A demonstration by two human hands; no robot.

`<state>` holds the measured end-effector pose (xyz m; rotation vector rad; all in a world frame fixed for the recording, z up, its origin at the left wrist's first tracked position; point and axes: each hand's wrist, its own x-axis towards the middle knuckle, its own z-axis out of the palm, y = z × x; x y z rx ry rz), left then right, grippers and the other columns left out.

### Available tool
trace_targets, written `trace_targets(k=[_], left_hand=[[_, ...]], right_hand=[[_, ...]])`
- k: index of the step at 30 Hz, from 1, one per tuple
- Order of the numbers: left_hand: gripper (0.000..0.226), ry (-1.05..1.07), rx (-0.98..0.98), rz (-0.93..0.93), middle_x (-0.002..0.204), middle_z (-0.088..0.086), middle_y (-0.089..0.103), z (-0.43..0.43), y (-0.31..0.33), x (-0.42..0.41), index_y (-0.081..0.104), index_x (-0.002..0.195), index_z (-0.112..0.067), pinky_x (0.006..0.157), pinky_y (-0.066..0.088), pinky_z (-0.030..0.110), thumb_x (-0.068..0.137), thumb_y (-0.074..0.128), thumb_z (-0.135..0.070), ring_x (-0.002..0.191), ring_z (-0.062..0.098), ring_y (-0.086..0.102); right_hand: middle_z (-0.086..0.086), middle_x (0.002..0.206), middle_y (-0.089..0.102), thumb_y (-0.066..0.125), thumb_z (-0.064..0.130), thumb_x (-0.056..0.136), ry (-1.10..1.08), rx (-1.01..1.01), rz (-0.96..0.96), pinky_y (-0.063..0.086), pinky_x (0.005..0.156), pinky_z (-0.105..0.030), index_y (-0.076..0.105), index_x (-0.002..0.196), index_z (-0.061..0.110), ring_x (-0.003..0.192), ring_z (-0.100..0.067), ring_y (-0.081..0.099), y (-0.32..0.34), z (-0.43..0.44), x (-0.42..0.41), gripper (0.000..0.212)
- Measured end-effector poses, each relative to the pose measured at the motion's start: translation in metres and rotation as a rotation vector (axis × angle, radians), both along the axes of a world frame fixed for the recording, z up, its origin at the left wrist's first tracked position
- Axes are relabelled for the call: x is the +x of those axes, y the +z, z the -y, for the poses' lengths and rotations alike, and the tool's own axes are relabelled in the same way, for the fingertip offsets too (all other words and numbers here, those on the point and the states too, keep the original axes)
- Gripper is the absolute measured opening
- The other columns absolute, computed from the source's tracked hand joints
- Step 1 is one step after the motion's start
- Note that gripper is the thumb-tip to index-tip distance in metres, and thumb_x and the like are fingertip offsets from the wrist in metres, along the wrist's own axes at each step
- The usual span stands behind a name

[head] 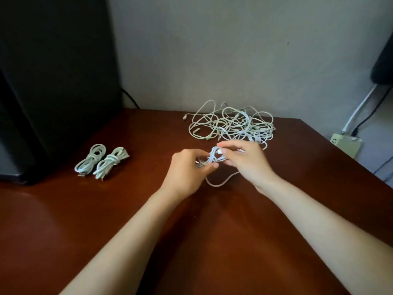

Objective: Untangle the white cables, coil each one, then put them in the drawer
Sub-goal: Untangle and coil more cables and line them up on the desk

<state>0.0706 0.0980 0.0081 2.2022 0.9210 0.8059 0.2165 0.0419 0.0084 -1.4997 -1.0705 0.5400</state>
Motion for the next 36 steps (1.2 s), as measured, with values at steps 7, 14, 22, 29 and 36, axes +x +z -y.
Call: trace_targets(k=[7, 14, 22, 29, 36], left_hand=[[0.042, 0.332, 0.2, -0.166, 0.109, 0.0, 0.069, -0.031, -0.01, -0.063, 0.061, 0.12, -0.016, 0.095, 0.044, 0.041, 0.084, 0.07, -0.035, 0.107, 0.021, 0.057], [0.045, 0.48, 0.383, -0.382, 0.108, 0.002, 0.066, -0.046, -0.025, -0.09, 0.06, 0.123, -0.02, 0.103, 0.021, 0.037, 0.086, 0.063, -0.046, 0.116, 0.022, 0.048], [0.056, 0.49, 0.423, -0.664, 0.128, 0.002, 0.057, -0.038, -0.011, -0.089, 0.047, 0.134, -0.023, 0.107, 0.021, 0.047, 0.09, 0.049, -0.058, 0.128, 0.026, 0.037], [0.057, 0.436, 0.412, -0.472, 0.133, 0.005, 0.039, -0.022, 0.005, -0.063, 0.047, 0.135, -0.026, 0.113, 0.017, 0.051, 0.089, 0.05, -0.059, 0.125, 0.03, 0.033], [0.06, 0.167, 0.232, -0.419, 0.141, 0.006, 0.035, 0.003, 0.002, 0.007, 0.038, 0.142, -0.024, 0.108, 0.026, 0.041, 0.09, 0.055, -0.049, 0.129, 0.03, 0.031]], right_hand=[[-0.001, 0.119, 0.067, 0.058, 0.014, 0.092, 0.122, -0.158, 0.4, 0.036, 0.088, -0.011, 0.067, 0.117, 0.012, 0.111, -0.012, 0.059, 0.001, -0.059, -0.061, 0.027], [-0.008, 0.121, 0.066, 0.04, 0.018, 0.101, 0.191, -0.208, 0.474, 0.033, 0.085, -0.019, 0.067, 0.115, 0.008, 0.117, -0.02, 0.053, -0.011, -0.09, -0.106, 0.032], [-0.007, 0.137, 0.055, 0.034, 0.023, 0.104, 0.232, -0.246, 0.541, 0.023, 0.098, -0.022, 0.06, 0.126, 0.011, 0.138, -0.022, 0.034, -0.022, -0.091, -0.111, 0.036], [0.0, 0.122, 0.065, 0.054, 0.023, 0.095, 0.125, -0.072, 0.487, 0.038, 0.1, -0.024, 0.066, 0.119, 0.017, 0.116, -0.015, 0.056, 0.002, -0.058, -0.066, 0.027], [0.004, 0.11, 0.067, 0.06, 0.011, 0.091, -0.022, -0.003, 0.592, 0.034, 0.09, -0.008, 0.07, 0.104, 0.015, 0.105, -0.008, 0.057, 0.008, -0.005, -0.002, 0.018]])
